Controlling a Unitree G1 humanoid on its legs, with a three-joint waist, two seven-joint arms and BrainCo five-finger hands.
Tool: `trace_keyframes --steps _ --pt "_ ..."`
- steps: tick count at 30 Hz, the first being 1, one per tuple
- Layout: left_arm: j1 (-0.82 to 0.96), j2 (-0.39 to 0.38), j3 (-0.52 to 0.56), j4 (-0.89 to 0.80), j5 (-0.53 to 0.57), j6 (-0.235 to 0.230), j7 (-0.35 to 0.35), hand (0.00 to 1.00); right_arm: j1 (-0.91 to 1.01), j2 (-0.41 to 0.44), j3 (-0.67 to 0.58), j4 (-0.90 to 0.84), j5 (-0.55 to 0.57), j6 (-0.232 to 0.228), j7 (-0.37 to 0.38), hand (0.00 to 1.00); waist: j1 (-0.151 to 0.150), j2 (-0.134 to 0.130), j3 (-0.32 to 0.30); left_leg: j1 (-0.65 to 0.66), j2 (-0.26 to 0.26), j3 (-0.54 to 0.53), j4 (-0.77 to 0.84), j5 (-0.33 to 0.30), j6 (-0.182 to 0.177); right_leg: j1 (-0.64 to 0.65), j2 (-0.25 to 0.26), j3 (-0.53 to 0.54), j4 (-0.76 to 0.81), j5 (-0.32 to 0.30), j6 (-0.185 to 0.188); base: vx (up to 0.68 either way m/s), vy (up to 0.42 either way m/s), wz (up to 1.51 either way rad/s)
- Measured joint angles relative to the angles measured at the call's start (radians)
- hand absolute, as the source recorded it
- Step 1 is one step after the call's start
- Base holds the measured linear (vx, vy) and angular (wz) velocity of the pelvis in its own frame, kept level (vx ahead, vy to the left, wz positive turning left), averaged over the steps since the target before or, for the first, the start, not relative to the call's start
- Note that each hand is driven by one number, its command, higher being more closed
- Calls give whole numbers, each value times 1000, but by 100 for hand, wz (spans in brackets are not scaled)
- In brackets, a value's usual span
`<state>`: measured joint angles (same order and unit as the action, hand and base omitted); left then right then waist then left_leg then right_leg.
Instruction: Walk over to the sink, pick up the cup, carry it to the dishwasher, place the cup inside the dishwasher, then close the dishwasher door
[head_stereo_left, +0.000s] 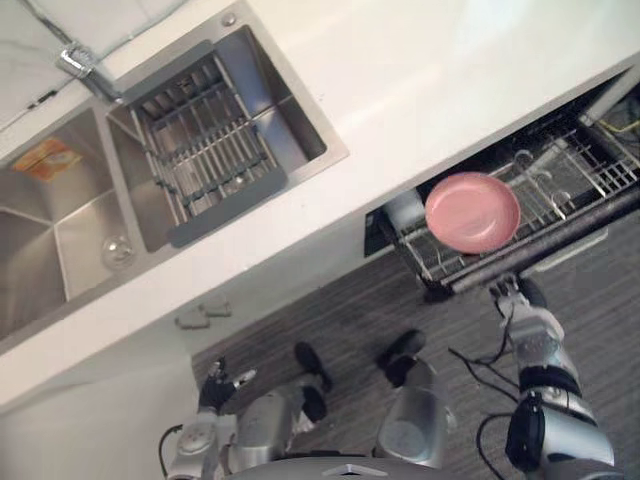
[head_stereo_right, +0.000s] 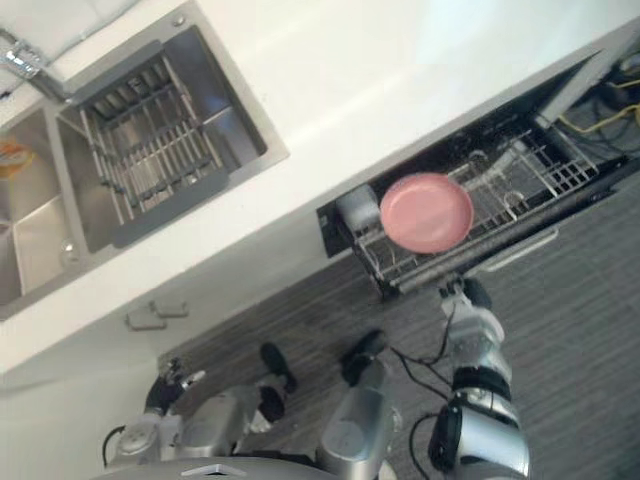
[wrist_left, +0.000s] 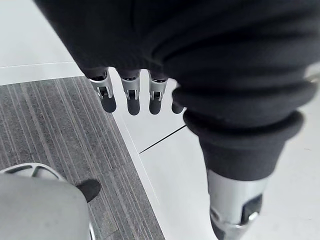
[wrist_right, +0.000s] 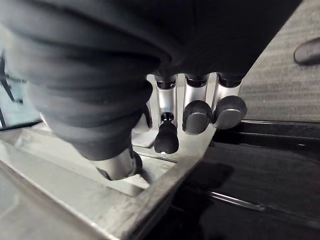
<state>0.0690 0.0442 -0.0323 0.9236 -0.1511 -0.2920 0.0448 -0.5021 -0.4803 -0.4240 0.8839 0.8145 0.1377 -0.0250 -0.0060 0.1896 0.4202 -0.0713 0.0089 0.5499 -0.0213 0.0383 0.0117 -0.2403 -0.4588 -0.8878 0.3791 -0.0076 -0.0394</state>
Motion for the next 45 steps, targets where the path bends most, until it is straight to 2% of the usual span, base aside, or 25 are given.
trace_keyframes --steps 1,2,4,6,8,9,14,19,22,23,24,26,27,28,29,30,31,33,35,37,38,40,42,43,45 --pt "-3 -6 -17 -6 0 -1 -2 0 -83 -21 43 43 -21 15 -1 100 10 22 5 -4 -2 -15 -4 13 -3 -1 -11 -21 15 -10 -9 -25 -40 35" --pt "-3 -11 -20 -9 0 -2 -3 0 -113 -33 62 54 -33 20 -2 100 15 34 8 -8 -3 -24 -8 23 -1 -2 -15 -29 21 -14 -12 -48 -43 43" --pt "-9 -23 -38 -10 -1 -2 -5 0 -227 -61 112 91 -78 32 -5 100 45 73 11 -14 -11 -35 -38 50 -7 -9 -32 -56 49 -31 -23 -58 -33 36" --pt "-16 -26 -51 -11 -2 -4 -5 0 -306 -70 139 123 -107 30 -9 100 62 93 16 -17 -14 -49 -57 73 -6 -11 -45 -74 71 -46 -27 -45 -38 29" --pt "-16 -26 -51 -11 -3 -4 -6 0 -364 -68 184 136 -154 34 -9 100 71 97 14 -29 -14 -60 -59 79 -15 -13 -55 -90 88 -57 -34 -59 -64 28" --pt "-17 -26 -51 -13 -4 -7 -8 0 -387 -63 191 166 -187 33 -24 0 81 97 14 -28 -14 -62 -59 80 -15 -10 -59 -94 94 -61 -36 -54 -61 18" --pt "-17 -25 -53 -20 -5 -13 -34 0 -422 -64 264 194 -313 46 -15 0 91 97 14 -37 -14 -79 -61 80 -15 -7 -63 -115 93 -61 -36 -40 -25 2" --pt "-11 -23 -53 -21 -43 -21 -73 0 -418 -68 289 193 -352 61 -8 0 86 96 14 -50 -2 -83 -62 85 -23 -6 -50 -134 84 -64 -41 -20 -35 7" --pt "-7 -23 -51 -23 -48 -36 -75 0 -346 -46 284 55 -376 49 -30 0 80 90 19 -45 13 -82 -62 86 -25 2 -22 -135 58 -63 -40 -14 -41 -10" --pt "-7 -22 -50 -23 -54 -37 -76 0 -311 -34 274 0 -390 31 -35 0 77 86 21 -44 16 -81 -62 86 -25 4 -17 -136 54 -63 -40 -11 -45 -8" --pt "-3 -20 -46 -28 -71 -41 -75 0 -218 17 243 -162 -426 -28 -54 0 61 74 30 -40 25 -80 -62 91 -32 10 0 -137 41 -63 -40 -5 -53 -7" --pt "0 -12 -44 -30 -89 -44 -75 0 -119 78 228 -299 -460 -82 -83 0 46 57 42 -23 37 -74 -62 93 -35 29 23 -139 18 -63 -40 -5 -53 -18" --pt "4 -6 -37 -30 -98 -46 -72 0 -16 134 223 -378 -513 -120 -108 0 40 33 42 -14 48 -58 -63 91 -37 37 47 -142 -6 -64 -39 -11 -90 -36" --pt "12 -4 -23 -25 -104 -47 -68 0 78 187 225 -430 -591 -150 -133 0 41 31 26 -22 84 -51 -65 91 -36 37 65 -146 13 -104 -8 -39 -94 -28" --pt "15 -5 -14 -26 -105 -49 -66 0 129 211 226 -445 -627 -163 -139 0 35 21 25 -27 90 -44 -65 91 -36 23 40 -105 105 -132 -49 -42 -91 30" --pt "30 0 -4 -26 -109 -58 -55 0 249 258 228 -425 -703 -187 -159 0 2 -15 19 -12 82 -53 -64 97 -41 46 -2 4 213 -188 -27 29 -123 69" --pt "57 2 24 -45 -126 -72 -46 0 339 292 251 -364 -789 -195 -171 0 -2 -53 4 -13 75 -57 -63 131 -63 82 -3 4 170 -208 48 66 -133 60" --pt "69 11 39 -47 -130 -81 -33 0 418 323 281 -302 -890 -203 -182 0 10 -67 -12 -2 95 -55 -64 141 -50 101 38 -10 130 -196 47 99 -117 -19" --pt "69 15 56 -30 -129 -81 -30 0 443 330 286 -212 -973 -232 -207 0 2 -90 -21 20 104 -53 -63 140 -48 122 54 -13 116 -179 48 86 -97 -24" --pt "69 10 75 -10 -127 -83 -30 0 459 315 269 -106 -1001 -255 -215 0 2 -102 -41 46 113 -56 -62 128 -58 164 81 -27 73 -164 59 84 -57 1" --pt "69 11 81 2 -121 -85 -30 0 470 313 242 -35 -1003 -280 -216 0 5 -114 -65 57 114 -57 -64 120 -58 189 87 -38 52 -156 70 75 5 16" --pt "69 12 104 21 -103 -86 -32 0 486 301 201 56 -1004 -307 -210 0 11 -137 -100 71 105 -60 -64 104 -51 219 87 -49 28 -143 87 85 41 17" --pt "68 17 126 31 -72 -87 -34 0 515 300 165 122 -1009 -344 -190 0 18 -168 -124 106 81 -69 -64 67 -48 266 61 -59 27 -130 106 90 109 18" --pt "68 17 132 31 -56 -87 -34 0 523 299 164 131 -1010 -351 -178 0 20 -173 -128 115 75 -75 -65 60 -46 277 53 -58 33 -120 104 80 123 10" --pt "68 17 139 42 3 -79 -36 0 547 304 149 163 -1008 -376 -119 0 21 -166 -154 132 70 -88 -64 36 -34 281 40 -47 79 -58 29 83 142 12"
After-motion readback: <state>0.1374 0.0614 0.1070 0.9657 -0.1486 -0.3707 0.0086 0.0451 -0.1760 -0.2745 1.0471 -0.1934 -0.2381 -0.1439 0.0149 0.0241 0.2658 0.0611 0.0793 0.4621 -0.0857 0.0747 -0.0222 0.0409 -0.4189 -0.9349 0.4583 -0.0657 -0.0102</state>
